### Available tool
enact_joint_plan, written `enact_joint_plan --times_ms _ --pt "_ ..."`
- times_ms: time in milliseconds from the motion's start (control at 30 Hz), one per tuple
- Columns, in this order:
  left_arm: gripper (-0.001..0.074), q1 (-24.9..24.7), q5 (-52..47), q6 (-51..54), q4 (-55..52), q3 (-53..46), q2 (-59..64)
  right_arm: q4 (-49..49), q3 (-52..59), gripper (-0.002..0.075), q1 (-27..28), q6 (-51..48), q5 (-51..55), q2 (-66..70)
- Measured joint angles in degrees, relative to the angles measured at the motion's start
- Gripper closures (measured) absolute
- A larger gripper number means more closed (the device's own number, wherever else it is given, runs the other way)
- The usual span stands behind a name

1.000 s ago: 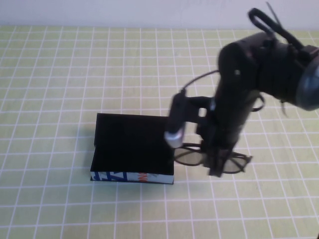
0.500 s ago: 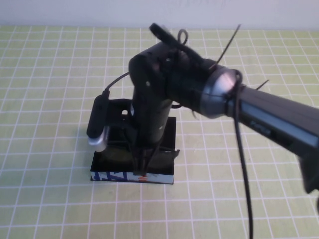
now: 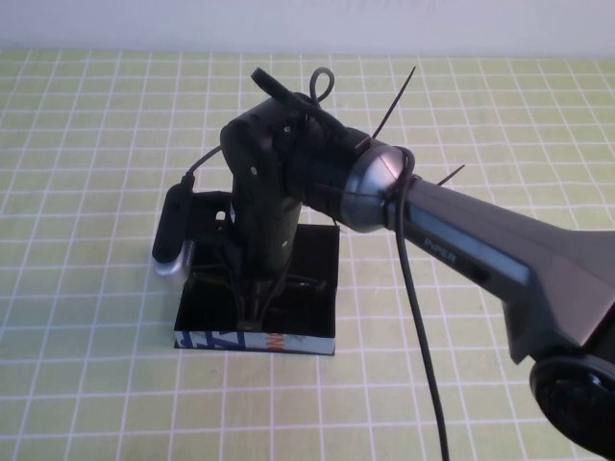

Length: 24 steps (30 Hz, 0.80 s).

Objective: Return glasses to glasses case
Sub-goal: Place the glasses in the glasses case

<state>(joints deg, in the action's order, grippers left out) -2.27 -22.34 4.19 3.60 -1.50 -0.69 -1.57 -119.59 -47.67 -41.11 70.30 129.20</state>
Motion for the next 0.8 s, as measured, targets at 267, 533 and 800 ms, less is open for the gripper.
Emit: enact_joint_plan --times_ms 267,533,800 --pt "0.0737 0.0 0.0 0.0 0.0 0.0 0.0 -0.1 -0.1 0.0659 0.0 2.2 0.0 0.5" --pt "0.0737 0.0 0.0 0.0 0.0 0.0 0.0 -1.2 4.9 0.0660 0.0 2.5 0.0 -1.2" --pt "0.0737 0.0 0.0 0.0 0.0 0.0 0.0 -0.2 5.2 0.0661 0.0 1.7 0.0 -1.9"
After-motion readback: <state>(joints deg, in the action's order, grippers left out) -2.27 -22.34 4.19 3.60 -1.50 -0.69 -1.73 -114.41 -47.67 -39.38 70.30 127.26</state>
